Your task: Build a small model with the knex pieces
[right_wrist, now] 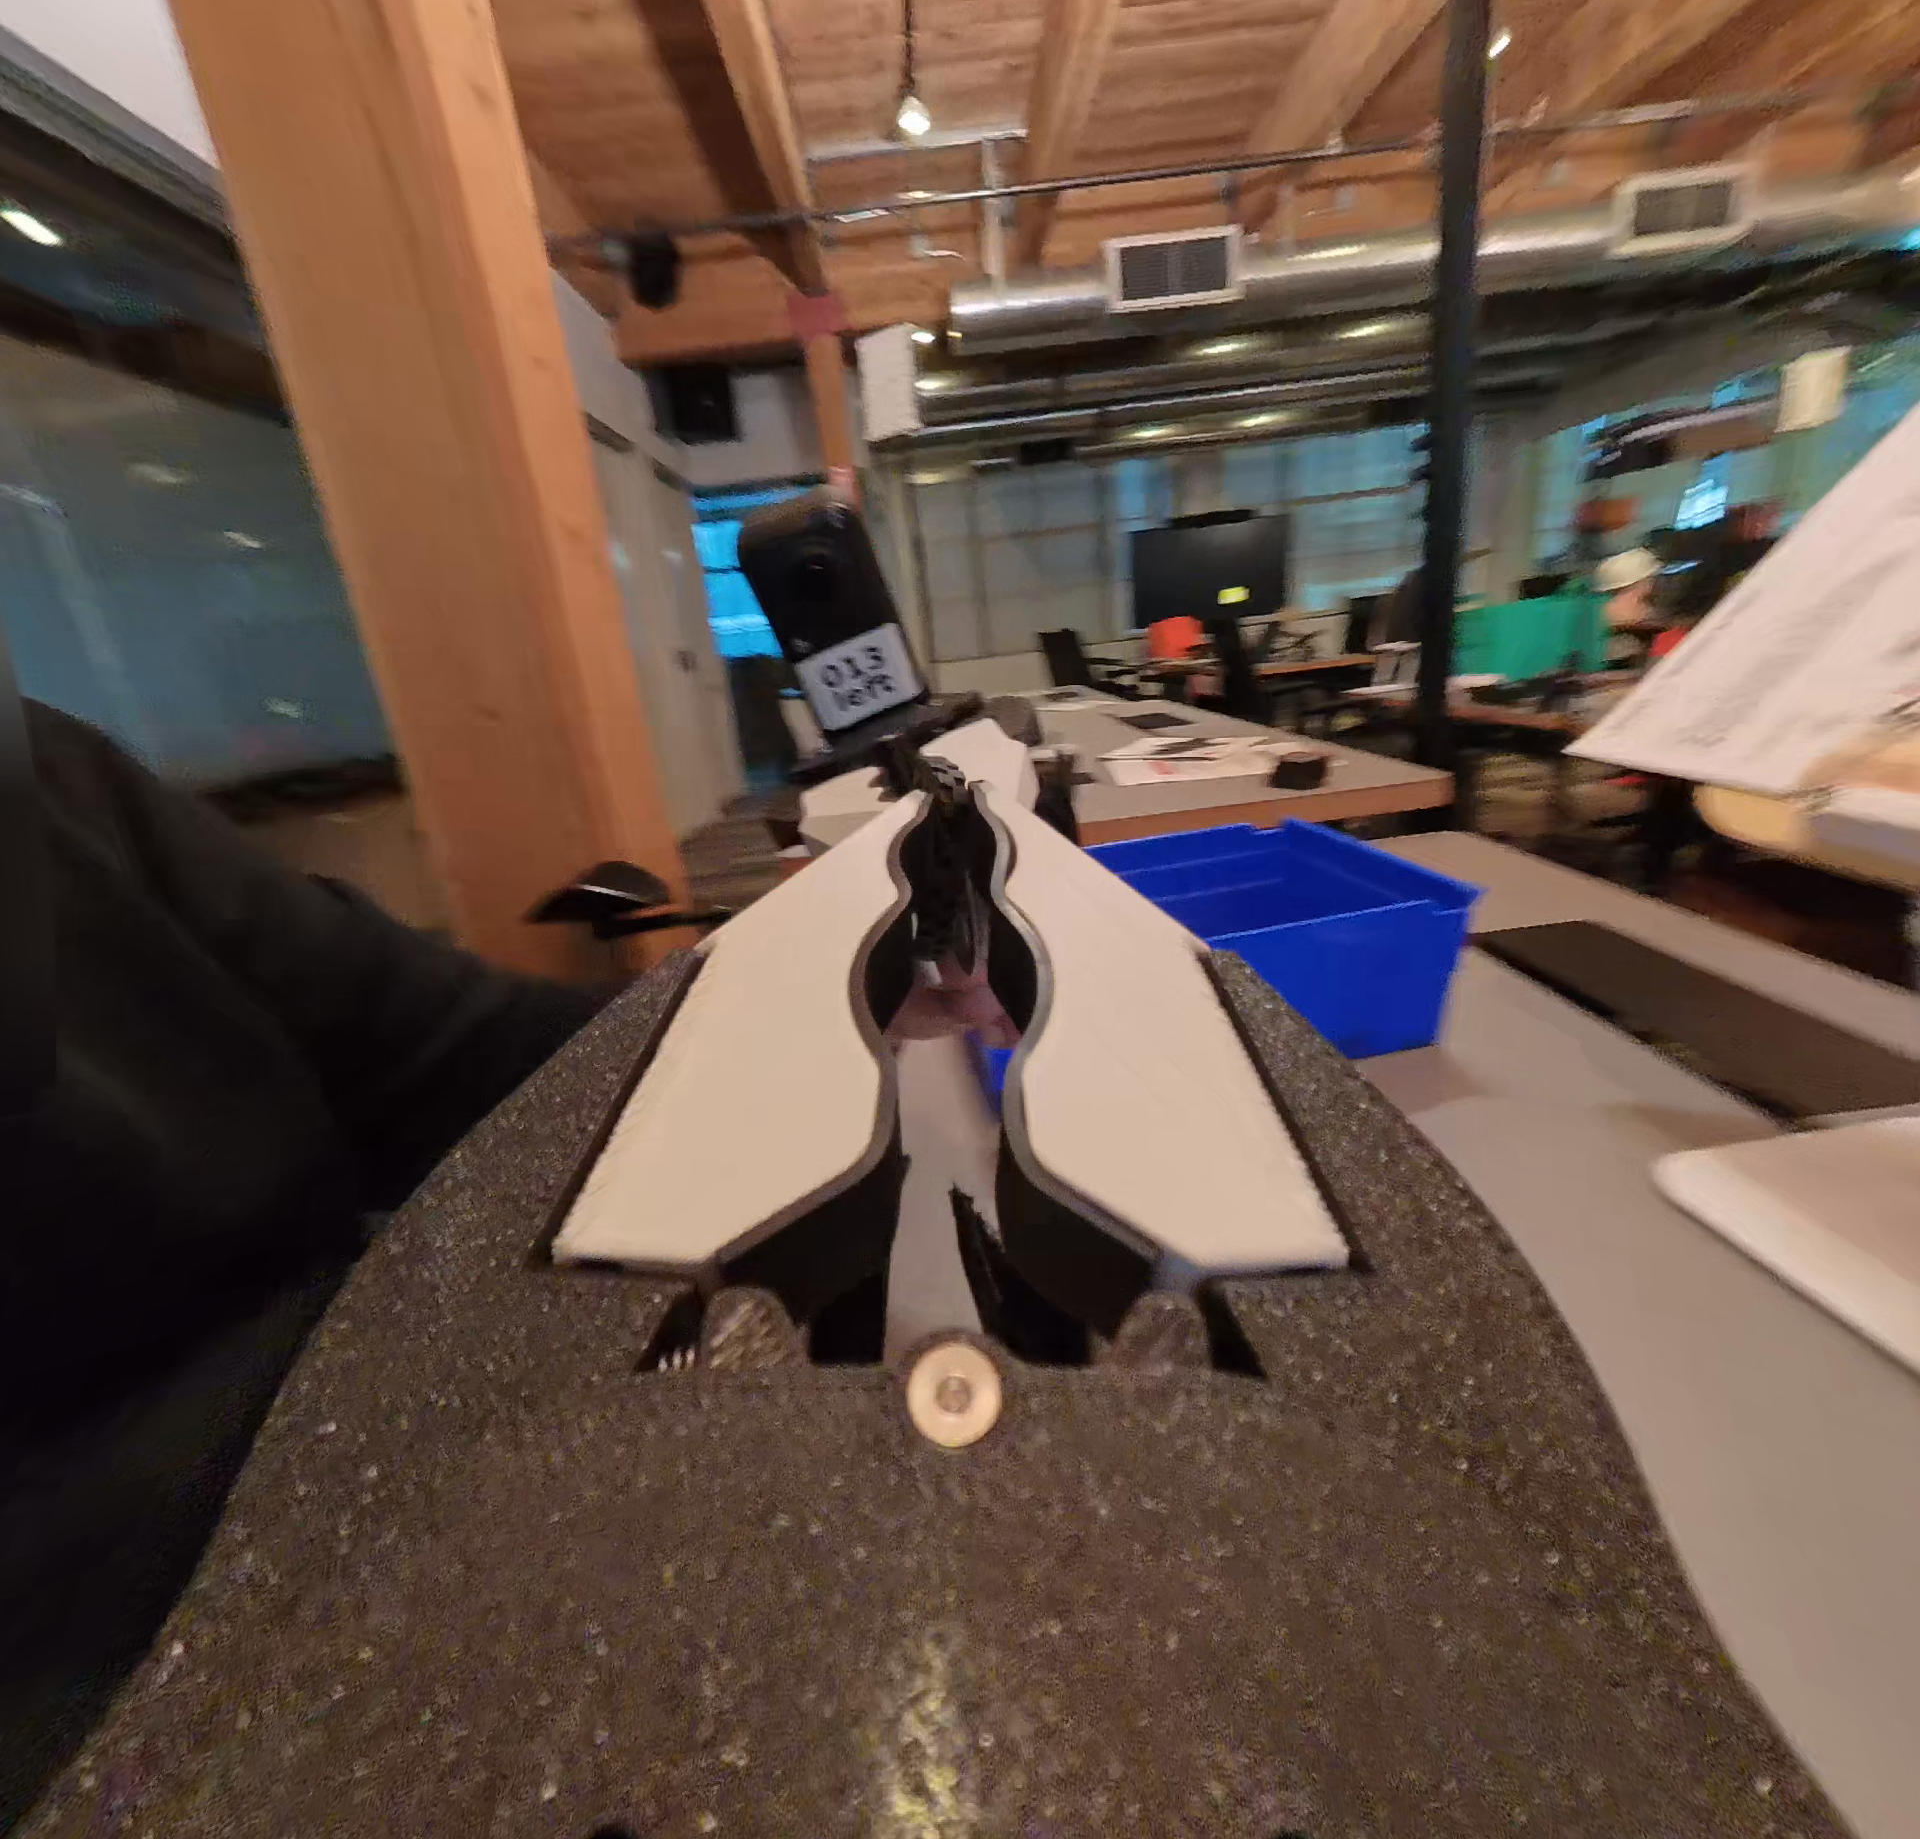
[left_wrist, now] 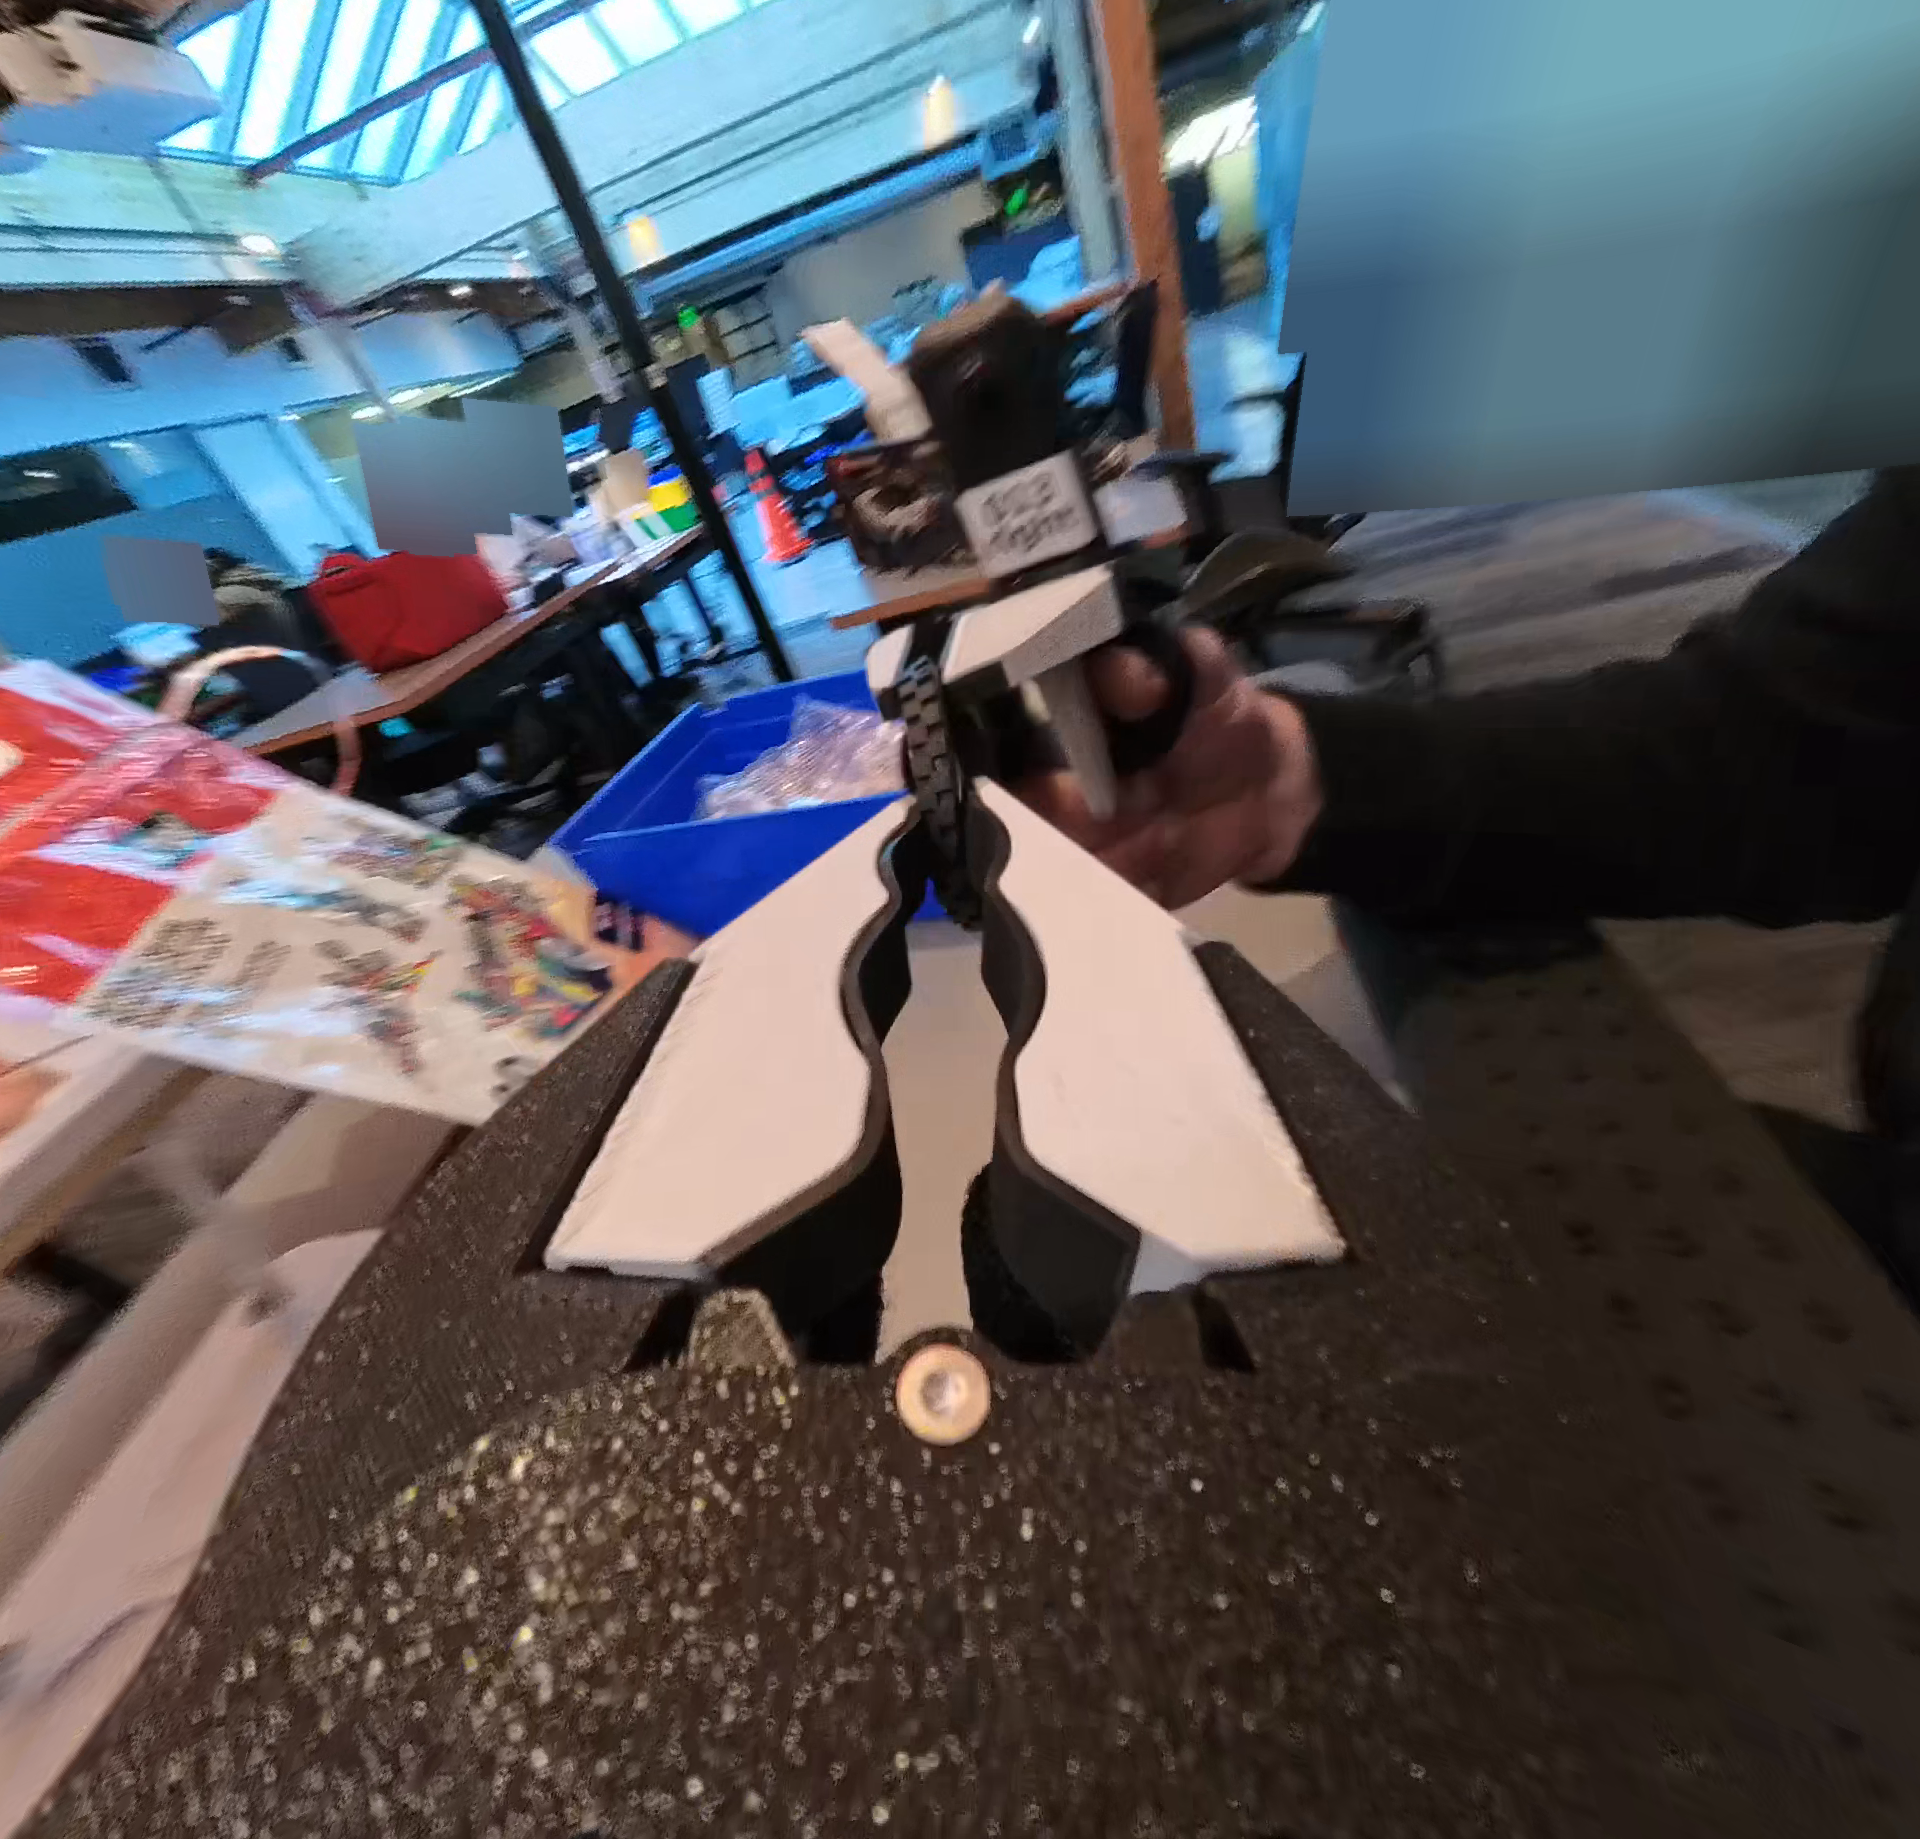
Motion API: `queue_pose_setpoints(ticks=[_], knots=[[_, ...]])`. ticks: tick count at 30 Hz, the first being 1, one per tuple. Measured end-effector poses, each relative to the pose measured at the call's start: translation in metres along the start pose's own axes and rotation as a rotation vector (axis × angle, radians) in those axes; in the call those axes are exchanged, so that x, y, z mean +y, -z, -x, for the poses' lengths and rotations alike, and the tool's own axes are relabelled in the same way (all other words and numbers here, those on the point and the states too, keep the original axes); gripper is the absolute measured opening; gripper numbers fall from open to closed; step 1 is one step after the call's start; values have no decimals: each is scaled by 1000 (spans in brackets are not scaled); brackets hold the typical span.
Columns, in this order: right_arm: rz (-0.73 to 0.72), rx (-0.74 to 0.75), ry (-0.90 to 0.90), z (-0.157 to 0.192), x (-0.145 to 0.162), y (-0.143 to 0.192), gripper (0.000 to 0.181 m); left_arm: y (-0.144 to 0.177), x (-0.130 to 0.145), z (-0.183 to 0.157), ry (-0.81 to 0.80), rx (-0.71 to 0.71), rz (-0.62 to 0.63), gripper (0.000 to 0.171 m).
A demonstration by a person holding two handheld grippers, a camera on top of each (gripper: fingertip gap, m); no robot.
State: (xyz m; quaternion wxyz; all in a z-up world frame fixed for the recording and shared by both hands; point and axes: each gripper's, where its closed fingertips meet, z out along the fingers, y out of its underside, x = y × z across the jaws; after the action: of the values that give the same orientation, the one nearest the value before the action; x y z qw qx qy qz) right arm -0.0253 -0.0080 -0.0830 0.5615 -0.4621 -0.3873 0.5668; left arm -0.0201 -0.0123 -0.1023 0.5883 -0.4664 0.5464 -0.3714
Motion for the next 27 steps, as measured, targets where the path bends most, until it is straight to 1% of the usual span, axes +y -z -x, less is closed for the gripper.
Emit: queue_pose_setpoints(ticks=[2, 4, 5, 6, 9, 11, 14, 17, 18, 19, 20, 22, 25, 27], knots=[[62, 129, 167, -8, 3, -1, 5, 1, 6, 7, -72, -76, 75, 3], [93, 232, 291, -11, 1, -3, 5, 3, 6, 11, -119, -123, 101, 3], [94, 265, 325, -12, -1, -4, 5, 4, 4, 10, -144, -134, 112, 4], [77, 271, 313, -11, -4, -5, 5, 5, 0, 9, -171, -145, 111, 5], [15, 228, 162, -12, -7, -5, 5, 4, -4, 9, -192, -175, 112, 4], [14, 212, 136, -12, -8, -5, 5, 4, -7, 8, -140, -158, 73, 4], [6, 157, 10, -15, -4, -4, 5, 3, -6, 11, -60, -141, 37, 2], [31, 227, 75, -22, -1, -2, 9, 3, -4, 20, 20, -148, -8, 2], [57, 277, 124, -27, 2, -1, 20, 5, -8, 22, 29, -162, -31, 2], [84, 315, 178, -29, 4, 1, 22, 5, -8, 24, 18, -181, -28, 2], [103, 338, 210, -31, 6, 1, 20, 4, -3, 25, -6, -196, 1, 3], [112, 356, 235, -31, 7, -1, 14, 4, -4, 26, 15, -197, -15, 3], [123, 363, 205, -34, 9, -2, 16, 6, -4, 27, 12, -213, -21, 3], [121, 353, 200, -32, 10, -3, 11, 6, -5, 28, 30, -217, -41, 2]])
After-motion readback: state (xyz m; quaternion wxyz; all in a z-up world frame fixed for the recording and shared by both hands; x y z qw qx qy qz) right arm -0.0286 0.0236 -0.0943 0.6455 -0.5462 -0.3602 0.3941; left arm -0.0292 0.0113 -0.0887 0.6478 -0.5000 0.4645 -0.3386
